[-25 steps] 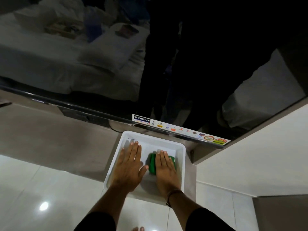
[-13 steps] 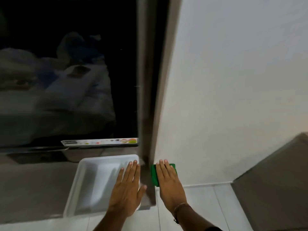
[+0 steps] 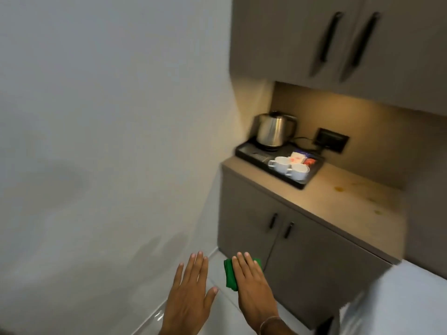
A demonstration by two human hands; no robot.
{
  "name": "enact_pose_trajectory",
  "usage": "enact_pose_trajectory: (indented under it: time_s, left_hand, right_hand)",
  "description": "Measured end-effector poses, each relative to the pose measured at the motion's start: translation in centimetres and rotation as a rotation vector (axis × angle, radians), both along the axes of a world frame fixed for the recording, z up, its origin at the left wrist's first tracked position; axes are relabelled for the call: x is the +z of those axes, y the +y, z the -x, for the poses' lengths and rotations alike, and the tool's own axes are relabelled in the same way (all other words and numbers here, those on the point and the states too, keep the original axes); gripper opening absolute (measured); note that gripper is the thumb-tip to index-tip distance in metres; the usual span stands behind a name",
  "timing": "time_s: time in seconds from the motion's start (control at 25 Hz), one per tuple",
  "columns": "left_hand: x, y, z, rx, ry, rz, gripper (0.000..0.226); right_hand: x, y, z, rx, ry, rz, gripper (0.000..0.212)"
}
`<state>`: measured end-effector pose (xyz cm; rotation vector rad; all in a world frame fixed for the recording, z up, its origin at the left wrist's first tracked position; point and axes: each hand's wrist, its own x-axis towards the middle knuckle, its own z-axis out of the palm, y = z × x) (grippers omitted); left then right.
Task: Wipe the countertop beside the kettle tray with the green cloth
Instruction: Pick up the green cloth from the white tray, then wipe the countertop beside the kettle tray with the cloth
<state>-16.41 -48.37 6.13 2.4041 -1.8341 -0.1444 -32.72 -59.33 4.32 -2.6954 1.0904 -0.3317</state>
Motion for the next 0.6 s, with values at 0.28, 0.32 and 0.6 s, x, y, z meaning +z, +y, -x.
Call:
enact_pose_trajectory:
  time_s: [0.28,0.32,0.6]
  left_hand:
    - [-0.1,-18.0,9.8,-0.383,-0.037,0.135,0.08]
    - [-0.1,-20.8,11.0,-0.425,-0.025,0.145,0.081]
    - [0.3,-39.9,17.3,-0.592,0.059,0.135,0.082]
  right_hand:
    - [0.4,-9.9,14.8,-0.421,-0.03,0.015,0.085]
    - [0.3,-11.3,16.5,-0.471,-0.025,0.015,0.087]
    - [0.8,-21.9,23.4,-0.754,-0.071,0.002,0.086]
